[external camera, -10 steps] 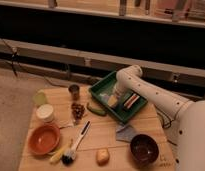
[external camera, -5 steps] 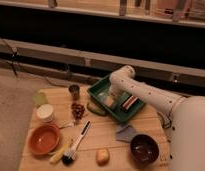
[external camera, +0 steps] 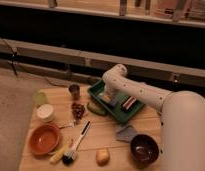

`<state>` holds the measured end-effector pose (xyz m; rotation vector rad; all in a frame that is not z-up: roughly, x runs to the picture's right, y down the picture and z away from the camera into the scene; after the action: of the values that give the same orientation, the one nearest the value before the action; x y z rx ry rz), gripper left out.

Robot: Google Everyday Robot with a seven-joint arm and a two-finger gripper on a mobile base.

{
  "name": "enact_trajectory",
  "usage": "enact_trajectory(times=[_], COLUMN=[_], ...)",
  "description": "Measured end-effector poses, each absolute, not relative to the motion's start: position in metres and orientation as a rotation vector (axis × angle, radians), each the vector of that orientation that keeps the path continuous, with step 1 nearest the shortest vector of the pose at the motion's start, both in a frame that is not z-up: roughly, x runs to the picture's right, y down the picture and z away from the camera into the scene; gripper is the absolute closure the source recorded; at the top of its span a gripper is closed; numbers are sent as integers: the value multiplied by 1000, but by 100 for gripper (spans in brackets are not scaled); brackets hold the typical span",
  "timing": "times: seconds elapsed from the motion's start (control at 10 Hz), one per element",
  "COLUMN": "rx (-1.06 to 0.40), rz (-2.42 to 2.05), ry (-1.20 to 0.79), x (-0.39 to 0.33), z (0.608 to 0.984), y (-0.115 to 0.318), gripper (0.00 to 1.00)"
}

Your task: Place sponge in red bowl

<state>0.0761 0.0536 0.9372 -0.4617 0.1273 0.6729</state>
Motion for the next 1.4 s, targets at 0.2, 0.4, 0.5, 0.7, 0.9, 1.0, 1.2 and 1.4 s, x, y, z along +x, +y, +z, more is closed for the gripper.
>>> enact_trajectory(times=[0.2,0.4,0.5,0.7,0.9,1.0,1.2,1.4], rx=[-454,-452,-453,-458,-471,-474,-481,-487], rz=[663,662,661,656,659,662,668,675], ry=[140,146,147,140,130,125,114,106], x=[74,73,73,72,72,72,72,71], z=[939,940,941,941,941,941,942,944], y=[51,50,50,50,50,49,46,45], gripper=[84,99,100,96,77,68,44,26])
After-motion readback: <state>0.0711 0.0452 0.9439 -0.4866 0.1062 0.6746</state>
